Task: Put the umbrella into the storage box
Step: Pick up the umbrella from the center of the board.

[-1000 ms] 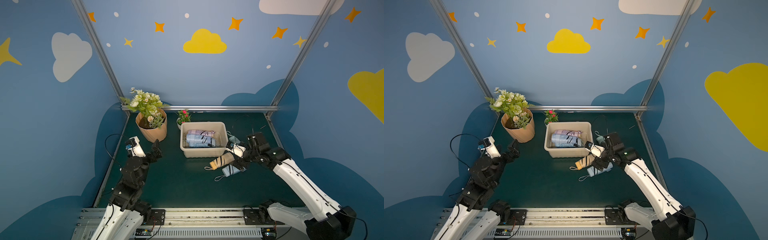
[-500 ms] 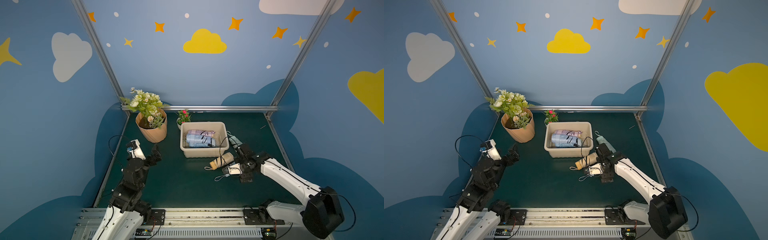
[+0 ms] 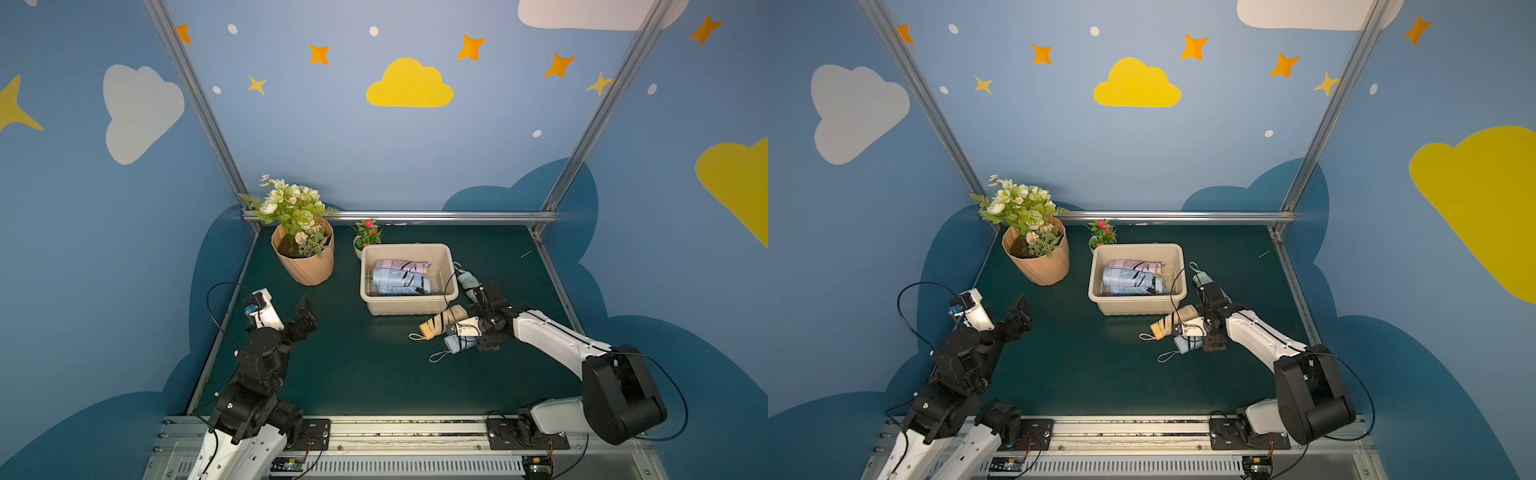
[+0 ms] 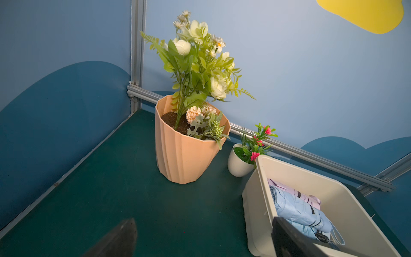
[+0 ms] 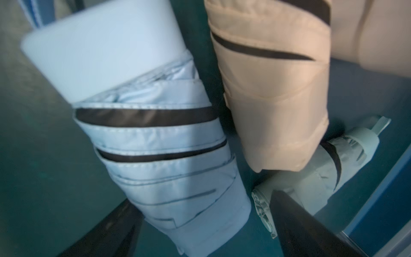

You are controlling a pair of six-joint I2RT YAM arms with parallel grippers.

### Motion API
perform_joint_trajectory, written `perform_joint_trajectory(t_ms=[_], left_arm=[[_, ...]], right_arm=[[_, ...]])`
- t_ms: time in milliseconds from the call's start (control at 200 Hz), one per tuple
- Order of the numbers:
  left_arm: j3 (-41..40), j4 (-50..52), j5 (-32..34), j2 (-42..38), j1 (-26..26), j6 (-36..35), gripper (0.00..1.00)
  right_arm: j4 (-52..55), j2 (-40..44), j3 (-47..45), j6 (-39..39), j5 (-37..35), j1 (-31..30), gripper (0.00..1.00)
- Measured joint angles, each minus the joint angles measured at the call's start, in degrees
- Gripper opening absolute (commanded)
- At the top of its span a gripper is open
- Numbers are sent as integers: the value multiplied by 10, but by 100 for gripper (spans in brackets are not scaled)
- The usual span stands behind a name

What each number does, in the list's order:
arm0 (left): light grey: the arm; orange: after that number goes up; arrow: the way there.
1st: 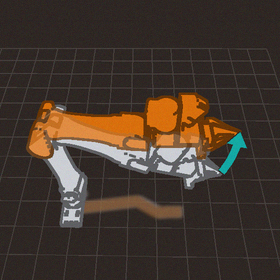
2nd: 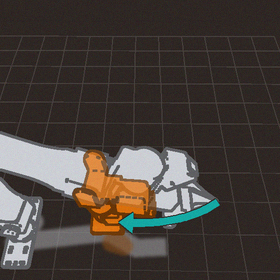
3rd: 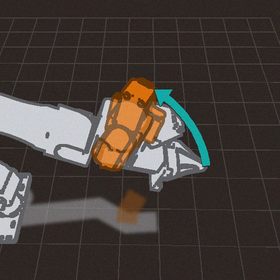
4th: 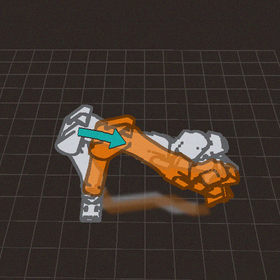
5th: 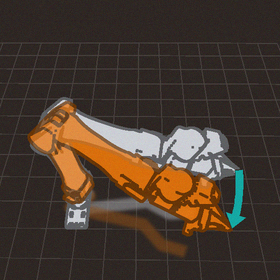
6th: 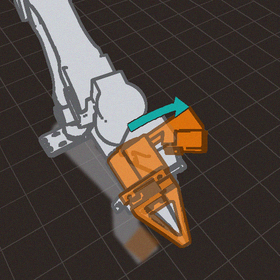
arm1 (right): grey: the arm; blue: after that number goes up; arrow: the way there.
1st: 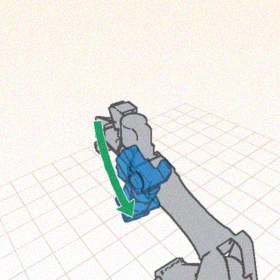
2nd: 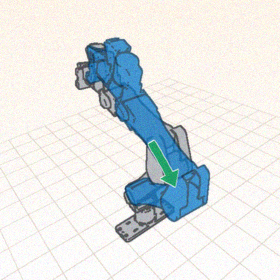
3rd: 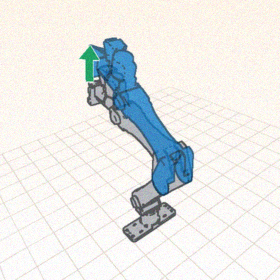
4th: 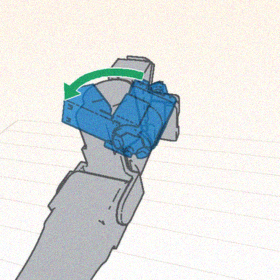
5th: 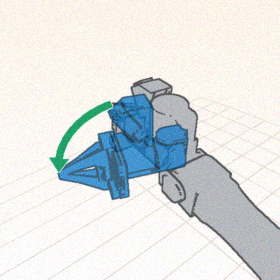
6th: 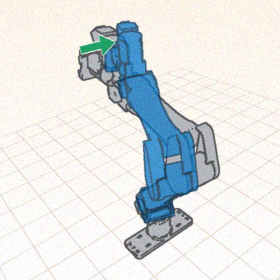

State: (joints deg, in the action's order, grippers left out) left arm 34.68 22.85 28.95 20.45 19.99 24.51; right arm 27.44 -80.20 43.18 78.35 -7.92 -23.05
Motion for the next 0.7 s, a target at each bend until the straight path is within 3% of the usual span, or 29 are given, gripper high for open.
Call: perform_joint_trajectory(t_ms=[400, 596, 701], left_arm=[[-7, 43, 22, -29, 0, 5, 100], [-7, 51, 26, -29, 0, 5, 100], [-7, 51, 26, -22, 0, 4, 100]], right_arm=[[-3, 0, -24, 10, 44, 2, 77], [52, 61, -56, -4, 70, -43, 77], [100, 92, -57, -18, 94, -77, 87]])
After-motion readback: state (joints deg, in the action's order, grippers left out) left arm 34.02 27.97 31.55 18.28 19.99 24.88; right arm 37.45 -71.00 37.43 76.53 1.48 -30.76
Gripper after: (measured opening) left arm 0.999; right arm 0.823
